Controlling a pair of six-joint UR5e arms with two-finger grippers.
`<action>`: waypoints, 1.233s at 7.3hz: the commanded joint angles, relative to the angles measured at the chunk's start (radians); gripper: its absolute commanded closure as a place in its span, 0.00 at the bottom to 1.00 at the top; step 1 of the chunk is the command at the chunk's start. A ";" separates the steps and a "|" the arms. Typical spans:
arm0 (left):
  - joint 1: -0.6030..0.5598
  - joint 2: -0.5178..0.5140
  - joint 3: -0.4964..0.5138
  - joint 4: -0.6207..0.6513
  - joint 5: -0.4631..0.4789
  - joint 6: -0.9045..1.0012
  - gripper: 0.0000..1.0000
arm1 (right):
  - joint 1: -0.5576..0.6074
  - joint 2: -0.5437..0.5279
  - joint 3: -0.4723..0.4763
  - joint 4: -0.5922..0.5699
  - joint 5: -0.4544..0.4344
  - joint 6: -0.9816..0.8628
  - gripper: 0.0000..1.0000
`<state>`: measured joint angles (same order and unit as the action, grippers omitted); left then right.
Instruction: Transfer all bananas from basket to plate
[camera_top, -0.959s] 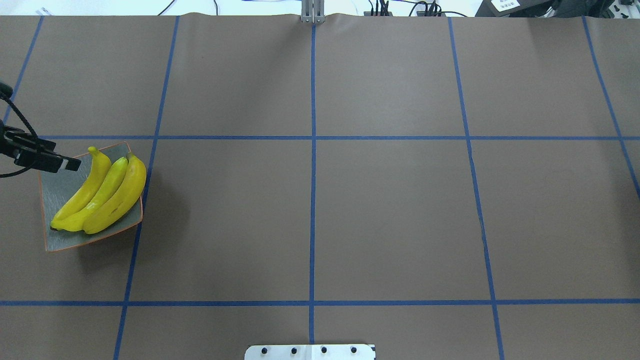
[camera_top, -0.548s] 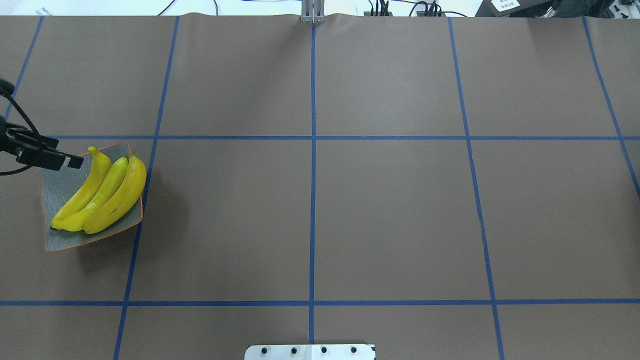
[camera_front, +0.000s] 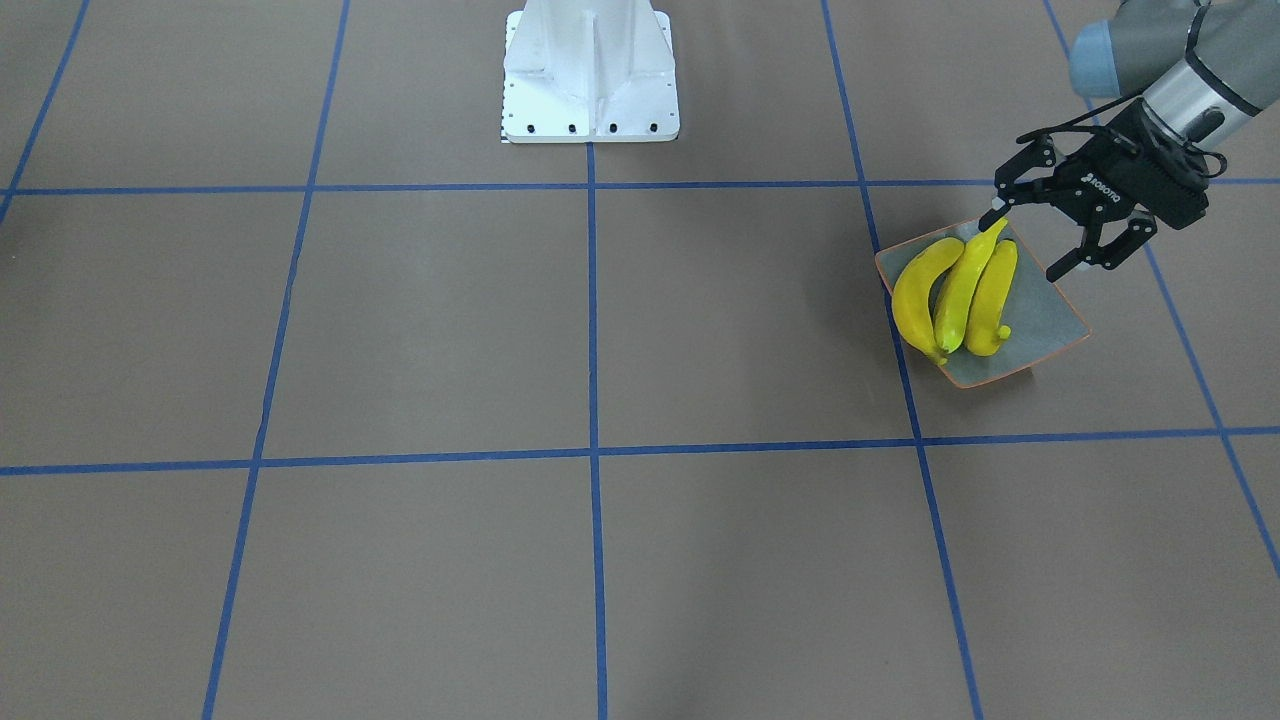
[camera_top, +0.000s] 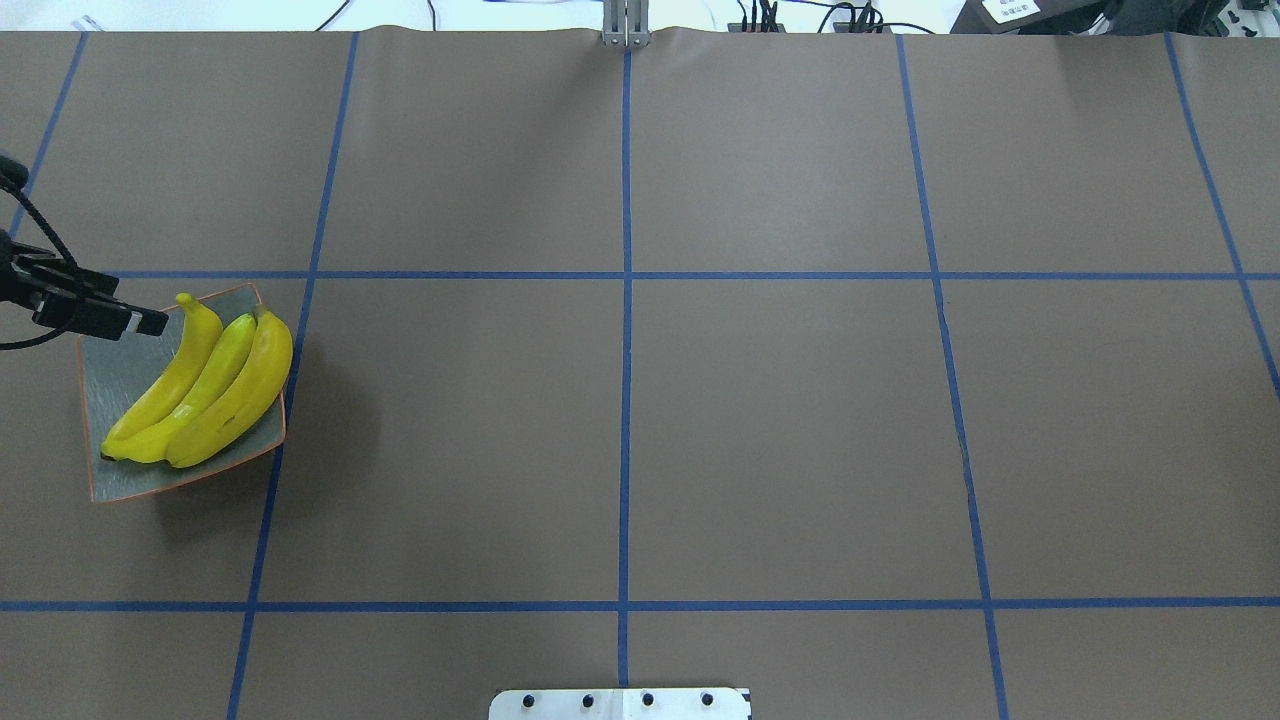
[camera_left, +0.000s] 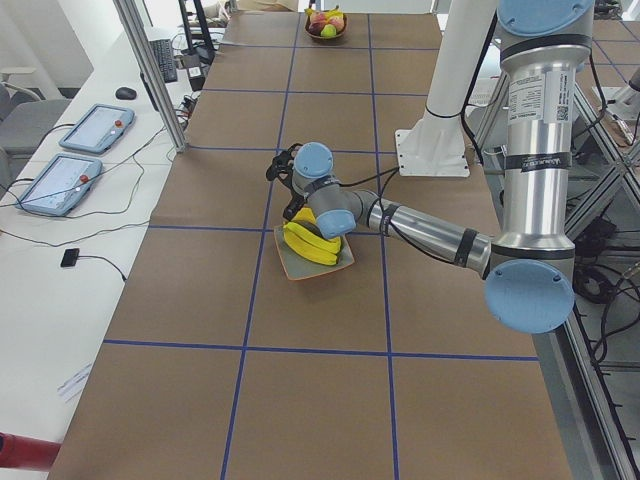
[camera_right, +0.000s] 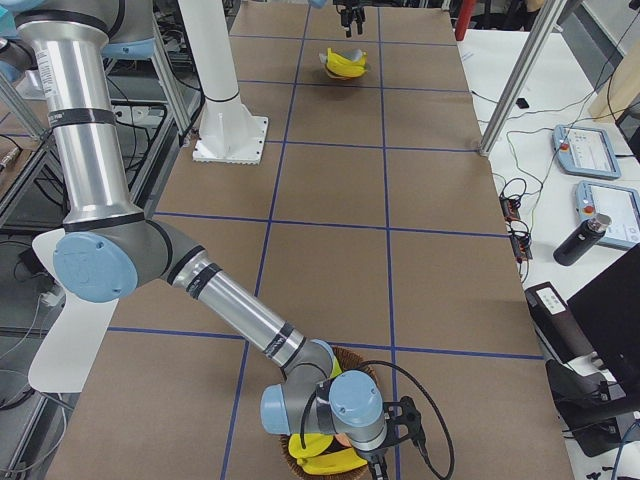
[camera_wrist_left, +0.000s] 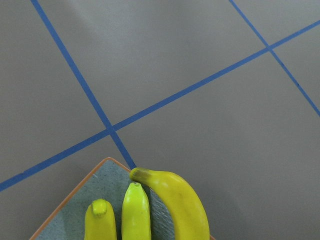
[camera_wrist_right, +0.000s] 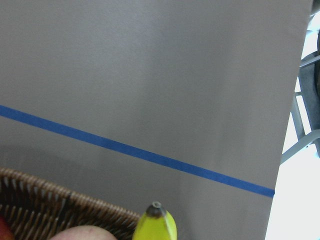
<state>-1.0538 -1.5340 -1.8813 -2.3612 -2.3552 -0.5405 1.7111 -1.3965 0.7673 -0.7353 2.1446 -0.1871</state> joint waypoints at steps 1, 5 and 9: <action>-0.002 0.001 -0.001 -0.001 0.001 0.001 0.00 | -0.002 0.005 -0.017 0.031 0.000 0.107 0.04; -0.002 0.012 -0.007 -0.004 0.001 0.001 0.00 | -0.069 0.016 -0.010 0.034 0.003 0.211 0.10; -0.002 0.012 -0.024 -0.004 0.001 0.001 0.00 | -0.103 -0.004 -0.019 0.074 -0.107 0.209 0.20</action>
<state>-1.0554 -1.5198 -1.9025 -2.3659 -2.3547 -0.5400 1.6127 -1.3947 0.7497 -0.6711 2.0805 0.0233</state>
